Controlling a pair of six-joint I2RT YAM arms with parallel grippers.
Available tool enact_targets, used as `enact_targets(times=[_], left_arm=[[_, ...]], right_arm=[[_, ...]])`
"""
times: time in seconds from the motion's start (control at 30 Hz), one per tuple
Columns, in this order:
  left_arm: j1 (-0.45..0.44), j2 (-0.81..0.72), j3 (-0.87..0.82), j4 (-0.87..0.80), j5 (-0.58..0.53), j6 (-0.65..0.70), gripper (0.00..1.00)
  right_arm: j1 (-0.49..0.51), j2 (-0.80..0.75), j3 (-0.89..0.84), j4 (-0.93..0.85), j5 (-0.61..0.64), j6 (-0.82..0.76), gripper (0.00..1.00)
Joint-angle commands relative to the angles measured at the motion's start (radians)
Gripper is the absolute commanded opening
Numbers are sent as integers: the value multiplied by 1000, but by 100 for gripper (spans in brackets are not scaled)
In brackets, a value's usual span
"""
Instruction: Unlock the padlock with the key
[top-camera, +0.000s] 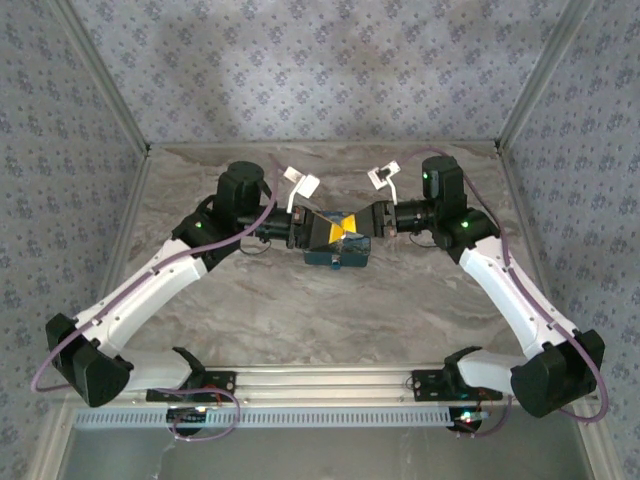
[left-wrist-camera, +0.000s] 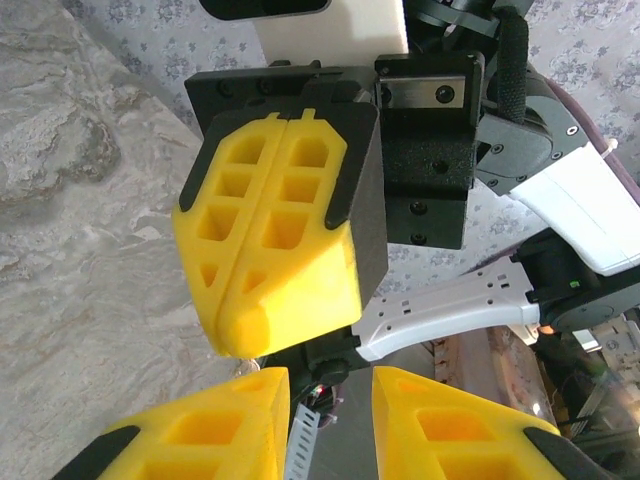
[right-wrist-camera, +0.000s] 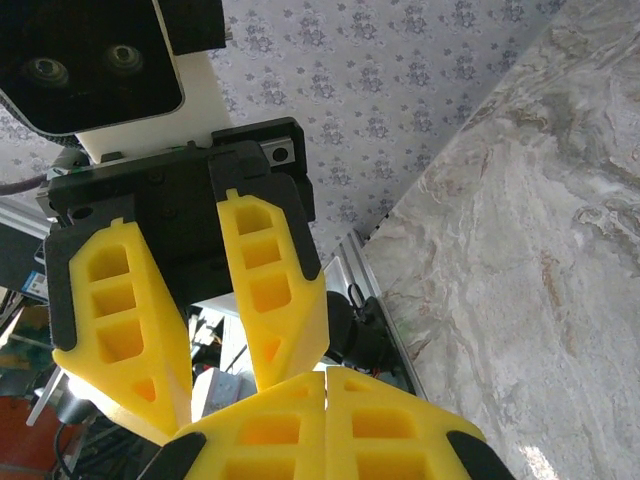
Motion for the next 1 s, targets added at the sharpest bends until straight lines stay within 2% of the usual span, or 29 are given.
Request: enact_targets(times=[0.0, 0.3, 0.57, 0.8, 0.97], left_arm=[[-6, 7, 6, -3, 23, 16, 29], [-14, 21, -1, -5, 17, 19, 24], [-3, 1, -24, -17, -22, 26, 27], [20, -22, -38, -10, -36, 14, 35], [19, 2, -35, 13, -7, -4, 39]], right_arm=[[8, -13, 27, 17, -33, -7, 2], [14, -18, 26, 30, -38, -4, 2], [4, -39, 20, 32, -44, -4, 2], [-6, -50, -9, 48, -47, 7, 1], [7, -43, -13, 69, -47, 18, 1]])
